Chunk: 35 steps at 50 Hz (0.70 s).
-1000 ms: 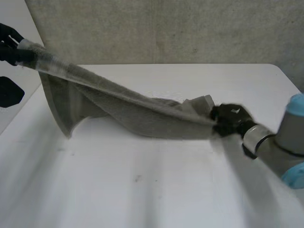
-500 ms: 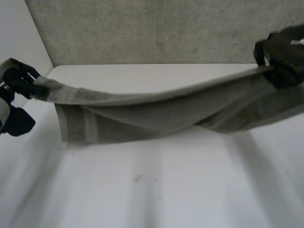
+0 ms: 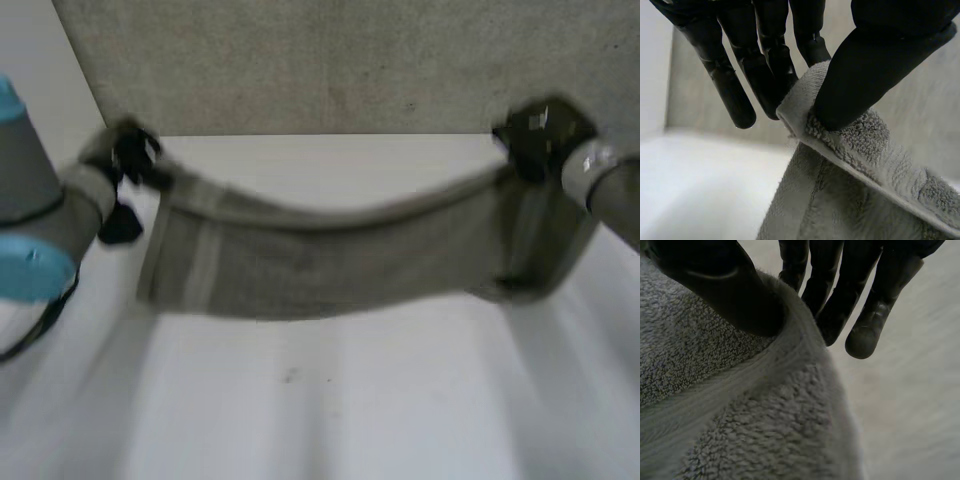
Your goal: Fold the towel.
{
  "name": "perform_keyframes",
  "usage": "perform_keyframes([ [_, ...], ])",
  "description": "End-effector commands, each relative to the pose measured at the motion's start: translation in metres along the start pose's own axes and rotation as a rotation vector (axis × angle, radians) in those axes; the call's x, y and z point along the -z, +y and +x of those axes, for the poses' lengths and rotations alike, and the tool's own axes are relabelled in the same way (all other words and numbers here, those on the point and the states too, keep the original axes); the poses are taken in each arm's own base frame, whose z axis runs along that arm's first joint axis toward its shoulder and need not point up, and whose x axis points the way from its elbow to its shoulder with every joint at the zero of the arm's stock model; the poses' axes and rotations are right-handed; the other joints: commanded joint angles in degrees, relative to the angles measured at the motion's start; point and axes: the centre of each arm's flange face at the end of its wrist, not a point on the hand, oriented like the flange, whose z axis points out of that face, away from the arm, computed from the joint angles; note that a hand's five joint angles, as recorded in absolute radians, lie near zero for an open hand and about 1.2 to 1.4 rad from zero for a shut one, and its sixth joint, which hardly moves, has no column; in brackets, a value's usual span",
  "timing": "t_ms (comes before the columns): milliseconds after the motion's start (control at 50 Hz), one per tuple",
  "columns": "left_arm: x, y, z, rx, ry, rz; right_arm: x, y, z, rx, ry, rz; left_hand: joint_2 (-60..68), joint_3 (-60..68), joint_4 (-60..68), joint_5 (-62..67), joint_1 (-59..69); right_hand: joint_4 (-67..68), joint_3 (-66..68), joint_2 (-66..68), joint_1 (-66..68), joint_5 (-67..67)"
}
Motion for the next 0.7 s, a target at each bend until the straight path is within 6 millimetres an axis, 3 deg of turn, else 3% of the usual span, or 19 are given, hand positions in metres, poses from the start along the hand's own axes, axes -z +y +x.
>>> perform_keyframes([
  [20, -0.019, -0.119, 0.068, 0.046, 0.203, 0.418, -0.021, -0.103, 0.079, 0.083, 0.447, 0.486, 10.16, 10.25, 10.13, 11.07, 11.46, 2.98, 3.17, 3.43, 3.08, 2.74],
  [60, -0.011, -0.158, 0.086, 0.08, 0.26, 0.557, -0.017, -0.116, 0.086, 0.094, 0.491, 0.547, 10.16, 10.25, 10.13, 11.07, 11.46, 2.98, 3.17, 3.43, 3.08, 2.74],
  [100, -0.005, -0.17, 0.091, 0.106, 0.283, 0.598, -0.011, -0.127, 0.091, 0.093, 0.514, 0.589, 10.16, 10.25, 10.13, 11.07, 11.46, 2.98, 3.17, 3.43, 3.08, 2.74],
  [160, -0.003, -0.173, 0.091, 0.141, 0.283, 0.598, -0.002, -0.136, 0.09, 0.054, 0.502, 0.606, 10.16, 10.25, 10.13, 11.07, 11.46, 2.98, 3.17, 3.43, 3.08, 2.74],
  [220, -0.004, -0.166, 0.085, 0.148, 0.258, 0.562, -0.003, -0.117, 0.074, -0.002, 0.424, 0.534, 10.16, 10.25, 10.13, 11.07, 11.46, 2.98, 3.17, 3.43, 3.08, 2.74],
  [260, -0.008, -0.154, 0.075, 0.15, 0.213, 0.504, -0.003, -0.105, 0.063, -0.025, 0.378, 0.488, 10.16, 10.25, 10.13, 11.07, 11.46, 2.98, 3.17, 3.43, 3.08, 2.74],
  [300, -0.012, -0.116, 0.048, 0.146, 0.093, 0.335, -0.002, -0.095, 0.053, -0.038, 0.34, 0.446, 10.16, 10.25, 10.13, 11.07, 11.46, 2.98, 3.17, 3.43, 3.08, 2.74],
  [320, -0.012, -0.116, 0.048, 0.146, 0.093, 0.334, -0.001, -0.083, 0.041, -0.045, 0.299, 0.399, 10.16, 10.25, 10.13, 11.07, 11.46, 2.98, 3.17, 3.43, 3.08, 2.74],
  [360, -0.014, -0.076, 0.018, 0.132, -0.009, 0.192, 0.001, -0.067, 0.026, -0.055, 0.252, 0.347, 10.16, 10.25, 10.13, 11.07, 11.46, 2.98, 3.17, 3.43, 3.08, 2.74],
  [380, -0.014, -0.076, 0.018, 0.132, -0.01, 0.192, 0.001, -0.05, 0.011, -0.067, 0.203, 0.296, 10.16, 10.25, 10.13, 11.07, 11.46, 2.98, 3.17, 3.43, 3.08, 2.74],
  [420, -0.015, -0.039, -0.008, 0.121, -0.09, 0.085, 0.005, -0.017, -0.02, -0.088, 0.11, 0.202, 10.16, 10.25, 10.13, 11.07, 11.46, 2.98, 3.17, 3.43, 3.08, 2.74],
  [440, -0.015, -0.039, -0.008, 0.121, -0.09, 0.084, 0.005, -0.017, -0.02, -0.089, 0.11, 0.202, 10.16, 10.25, 10.13, 11.07, 11.46, 2.98, 3.17, 3.43, 3.08, 2.74],
  [460, -0.015, -0.021, -0.018, 0.114, -0.116, 0.044, 0.008, -0.001, -0.034, -0.1, 0.068, 0.159, 10.16, 10.25, 10.13, 11.07, 11.46, 2.98, 3.17, 3.43, 3.08, 2.74],
  [480, -0.014, -0.004, -0.028, 0.105, -0.139, 0.009, 0.008, -0.001, -0.035, -0.1, 0.067, 0.158, 10.16, 10.25, 10.13, 11.07, 11.46, 2.98, 3.17, 3.43, 3.08, 2.74],
  [500, -0.014, -0.003, -0.028, 0.105, -0.139, 0.009, 0.011, 0.018, -0.051, -0.114, 0.016, 0.105, 10.16, 10.25, 10.13, 11.07, 11.46, 2.98, 3.17, 3.43, 3.08, 2.74],
  [520, -0.013, 0.014, -0.037, 0.099, -0.159, -0.026, 0.013, 0.036, -0.068, -0.121, -0.036, 0.052, 10.16, 10.25, 10.13, 11.07, 11.46, 2.98, 3.17, 3.43, 3.08, 2.74],
  [540, -0.013, 0.031, -0.047, 0.095, -0.177, -0.056, 0.013, 0.036, -0.068, -0.121, -0.036, 0.052, 10.16, 10.25, 10.13, 11.07, 11.46, 2.98, 3.17, 3.43, 3.08, 2.74],
  [580, -0.013, 0.044, -0.056, 0.09, -0.199, -0.083, 0.021, 0.066, -0.098, -0.112, -0.125, -0.038, 10.16, 10.25, 10.13, 11.07, 11.46, 2.98, 3.17, 3.43, 3.08, 2.74],
  [700, -0.01, 0.065, -0.082, 0.014, -0.266, -0.149, 0.034, 0.089, -0.119, -0.066, -0.191, -0.12, 10.16, 10.25, 10.13, 11.07, 11.46, 2.98, 3.17, 3.43, 3.08, 2.74],
])
